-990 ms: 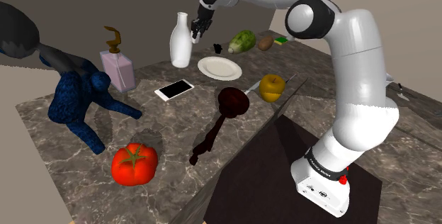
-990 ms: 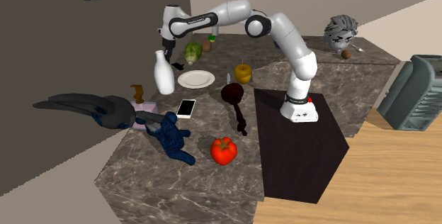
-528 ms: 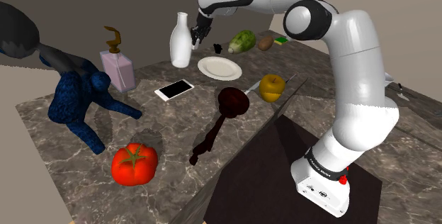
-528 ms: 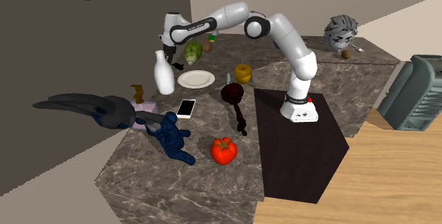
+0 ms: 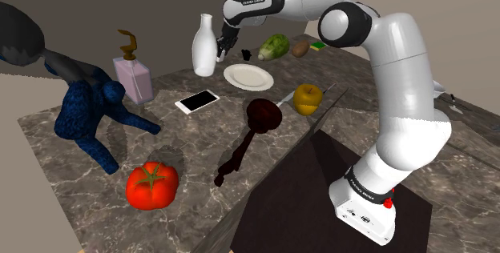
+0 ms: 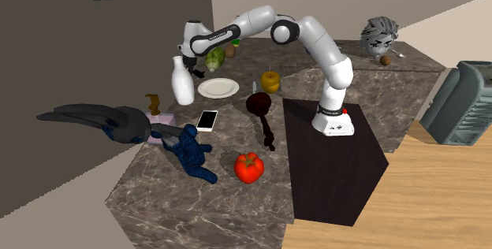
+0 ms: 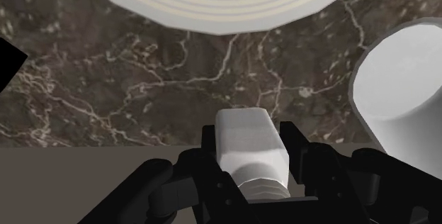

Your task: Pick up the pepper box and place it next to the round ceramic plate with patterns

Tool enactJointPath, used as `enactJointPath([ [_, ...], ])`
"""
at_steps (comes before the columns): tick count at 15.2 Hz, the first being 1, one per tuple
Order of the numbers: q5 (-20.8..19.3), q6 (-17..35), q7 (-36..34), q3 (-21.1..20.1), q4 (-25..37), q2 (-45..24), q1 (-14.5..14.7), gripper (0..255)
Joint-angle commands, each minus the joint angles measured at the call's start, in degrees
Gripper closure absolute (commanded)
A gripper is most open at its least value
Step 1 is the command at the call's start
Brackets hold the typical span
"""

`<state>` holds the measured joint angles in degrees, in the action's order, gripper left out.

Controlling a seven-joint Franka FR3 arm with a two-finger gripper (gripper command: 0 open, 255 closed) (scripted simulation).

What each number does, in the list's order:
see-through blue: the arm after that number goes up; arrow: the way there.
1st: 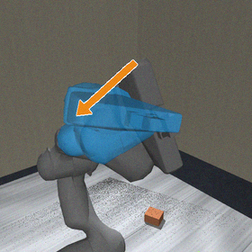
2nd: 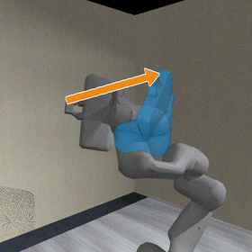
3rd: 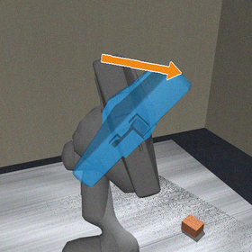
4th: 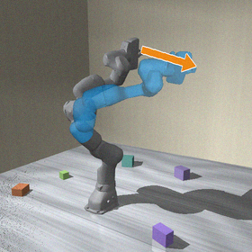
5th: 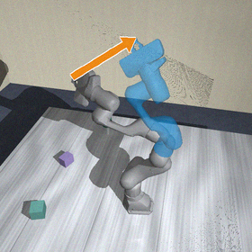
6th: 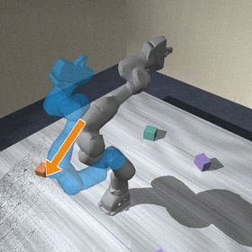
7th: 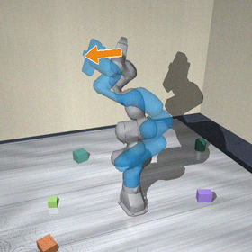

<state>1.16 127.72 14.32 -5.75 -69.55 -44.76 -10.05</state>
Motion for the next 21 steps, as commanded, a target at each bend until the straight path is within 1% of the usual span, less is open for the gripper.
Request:
enactJointPath([
  [1,0.00,0.07,0.02,0.00,0.01,-0.05,-0.01,255],
  [5,0.00,0.07,0.02,0.00,0.01,-0.05,-0.01,255],
  [6,0.00,0.07,0.02,0.00,0.01,-0.05,-0.01,0],
  [11,0.00,0.07,0.02,0.00,0.01,-0.05,-0.01,0],
  [15,0.30,-3.50,0.17,-0.18,-1.58,5.09,-0.60,0],
  [21,0.30,-3.50,0.17,-0.18,-1.58,5.09,-0.60,0],
])
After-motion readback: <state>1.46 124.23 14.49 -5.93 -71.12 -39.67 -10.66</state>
